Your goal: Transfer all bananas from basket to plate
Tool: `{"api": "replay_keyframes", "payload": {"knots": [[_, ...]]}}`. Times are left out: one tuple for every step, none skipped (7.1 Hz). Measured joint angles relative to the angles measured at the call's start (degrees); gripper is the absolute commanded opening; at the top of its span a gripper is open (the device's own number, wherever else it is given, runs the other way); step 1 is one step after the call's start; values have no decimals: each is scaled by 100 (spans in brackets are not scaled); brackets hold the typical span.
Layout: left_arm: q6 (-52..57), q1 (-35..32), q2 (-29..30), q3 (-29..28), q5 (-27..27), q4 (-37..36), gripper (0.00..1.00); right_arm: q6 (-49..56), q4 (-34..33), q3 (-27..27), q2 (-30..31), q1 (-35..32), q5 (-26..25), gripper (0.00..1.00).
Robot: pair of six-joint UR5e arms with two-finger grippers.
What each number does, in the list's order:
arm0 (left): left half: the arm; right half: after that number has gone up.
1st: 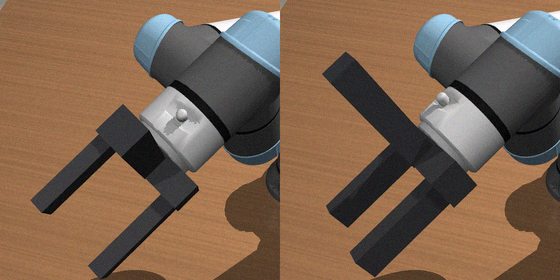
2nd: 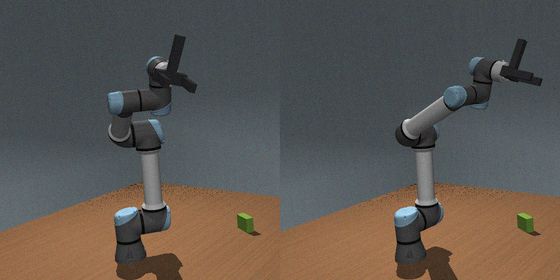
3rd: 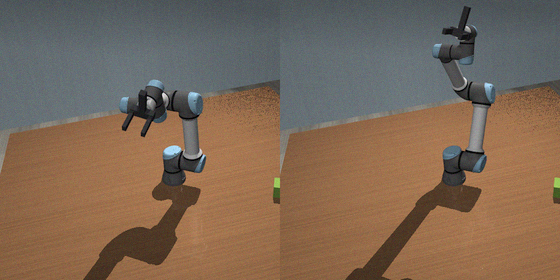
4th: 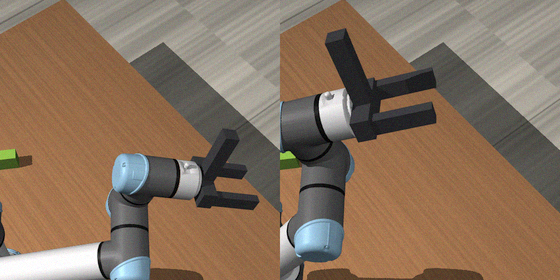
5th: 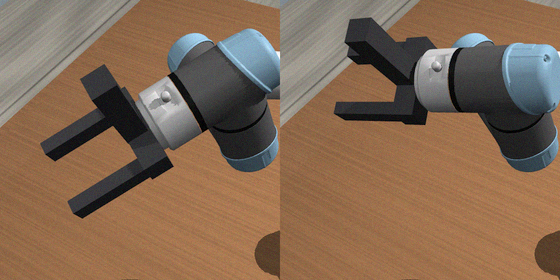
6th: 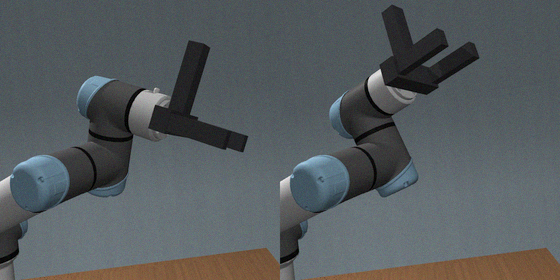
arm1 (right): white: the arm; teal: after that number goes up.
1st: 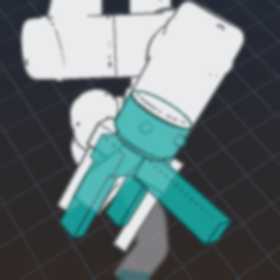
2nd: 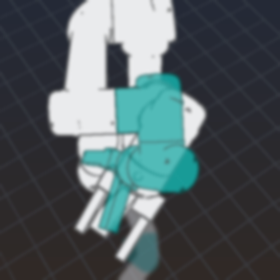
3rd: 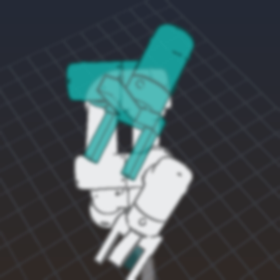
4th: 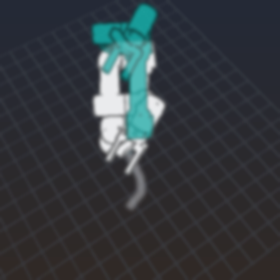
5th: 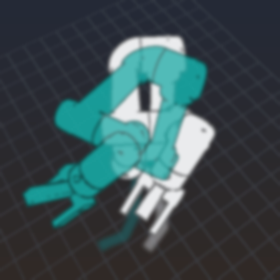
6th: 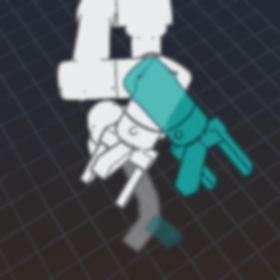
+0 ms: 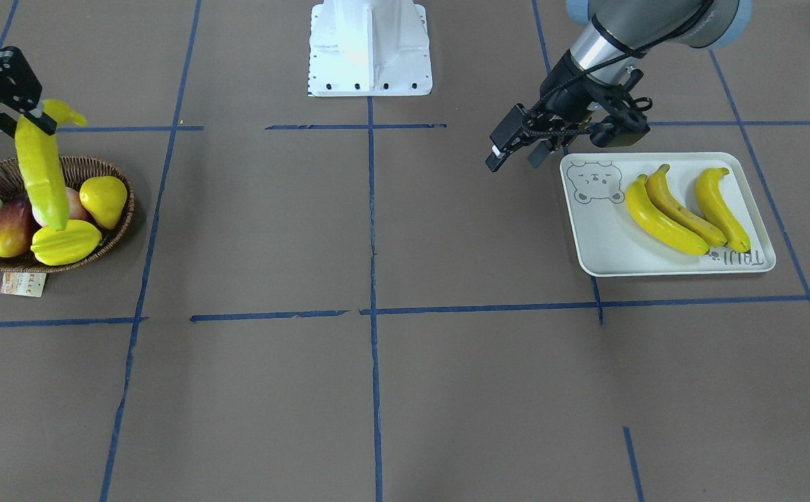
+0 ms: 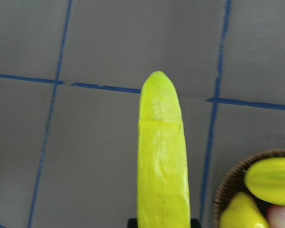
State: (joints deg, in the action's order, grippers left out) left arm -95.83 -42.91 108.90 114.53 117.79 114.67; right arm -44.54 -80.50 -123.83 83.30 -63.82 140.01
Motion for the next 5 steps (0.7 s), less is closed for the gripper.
{"api": "replay_keyframes", "payload": {"knots": [[-269, 56, 91, -40, 0, 236, 100, -1039, 751, 210, -401, 527, -276, 0], [-685, 139, 149, -120, -8, 734, 100, -2143, 1519, 336, -703, 1314, -1062, 0], [-1111, 186, 193, -216, -16, 1249, 100, -2923, 2057, 387, -923, 2169, -2061, 0], [-1443, 212, 273, -302, -46, 1585, 100, -3345, 2332, 409, -1143, 2954, -3028, 1], [-1639, 255, 397, -362, -105, 1730, 100, -3514, 2431, 423, -1351, 3504, -3694, 1]]}}
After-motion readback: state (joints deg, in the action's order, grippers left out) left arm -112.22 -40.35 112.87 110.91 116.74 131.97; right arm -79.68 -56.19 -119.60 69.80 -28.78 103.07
